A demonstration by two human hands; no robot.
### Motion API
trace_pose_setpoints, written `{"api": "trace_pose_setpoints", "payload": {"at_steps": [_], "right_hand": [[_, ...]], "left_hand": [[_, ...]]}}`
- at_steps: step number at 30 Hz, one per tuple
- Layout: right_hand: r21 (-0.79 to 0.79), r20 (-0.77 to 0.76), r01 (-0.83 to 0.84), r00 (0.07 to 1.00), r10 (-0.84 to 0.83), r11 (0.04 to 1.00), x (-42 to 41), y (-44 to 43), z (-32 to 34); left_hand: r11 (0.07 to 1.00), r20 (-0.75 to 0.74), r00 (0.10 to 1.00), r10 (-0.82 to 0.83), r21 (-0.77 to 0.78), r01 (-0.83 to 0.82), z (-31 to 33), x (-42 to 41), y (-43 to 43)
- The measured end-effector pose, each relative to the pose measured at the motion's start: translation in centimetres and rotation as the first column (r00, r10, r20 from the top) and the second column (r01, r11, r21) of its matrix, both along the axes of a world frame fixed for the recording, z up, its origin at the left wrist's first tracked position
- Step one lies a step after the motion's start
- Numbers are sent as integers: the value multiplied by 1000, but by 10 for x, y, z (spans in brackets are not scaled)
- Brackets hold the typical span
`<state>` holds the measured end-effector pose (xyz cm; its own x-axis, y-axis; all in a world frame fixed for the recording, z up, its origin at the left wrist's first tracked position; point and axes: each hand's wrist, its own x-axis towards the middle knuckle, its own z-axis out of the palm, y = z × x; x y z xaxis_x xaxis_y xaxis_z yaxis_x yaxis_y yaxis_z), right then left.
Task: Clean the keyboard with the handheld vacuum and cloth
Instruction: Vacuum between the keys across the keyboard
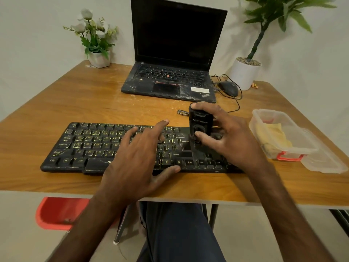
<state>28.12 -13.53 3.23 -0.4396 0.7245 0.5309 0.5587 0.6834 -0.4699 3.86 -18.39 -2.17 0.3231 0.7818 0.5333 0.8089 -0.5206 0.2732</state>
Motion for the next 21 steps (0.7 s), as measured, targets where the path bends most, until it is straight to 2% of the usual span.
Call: {"api": "trace_pose_setpoints", "payload": {"at_steps": [3, 4, 7, 10, 14, 18, 21], "right_hand": [[-63, -180, -171, 971, 157, 983, -7, -8, -5], [-72, -194, -201, 964, 184, 977, -9, -10, -8], [-22, -87, -117, 990, 114, 993, -8, -4, -12], [24, -57, -30, 998, 32, 999, -4, 3, -7], [-74, -138, -177, 976, 166, 981, -15, -3, -9], [25, 10, -41, 999, 41, 999, -17, 8, -8], [-28, -20, -103, 995, 103, 994, -19, 5, -5]], "left_hand": [[1000, -6, 1000, 3, -14, -3, -1, 0, 1], [1000, -9, 1000, 1, -16, -2, -1, -1, 1], [1000, -16, 1000, -8, -15, 7, -1, -1, 2], [1000, -20, 1000, -3, -19, 3, -2, -2, 1], [1000, -23, 1000, 1, -14, -1, -3, -2, 1], [1000, -29, 1000, 2, -24, -2, -2, -1, 1], [1000, -36, 999, 4, -23, -5, -1, -1, 1]]}}
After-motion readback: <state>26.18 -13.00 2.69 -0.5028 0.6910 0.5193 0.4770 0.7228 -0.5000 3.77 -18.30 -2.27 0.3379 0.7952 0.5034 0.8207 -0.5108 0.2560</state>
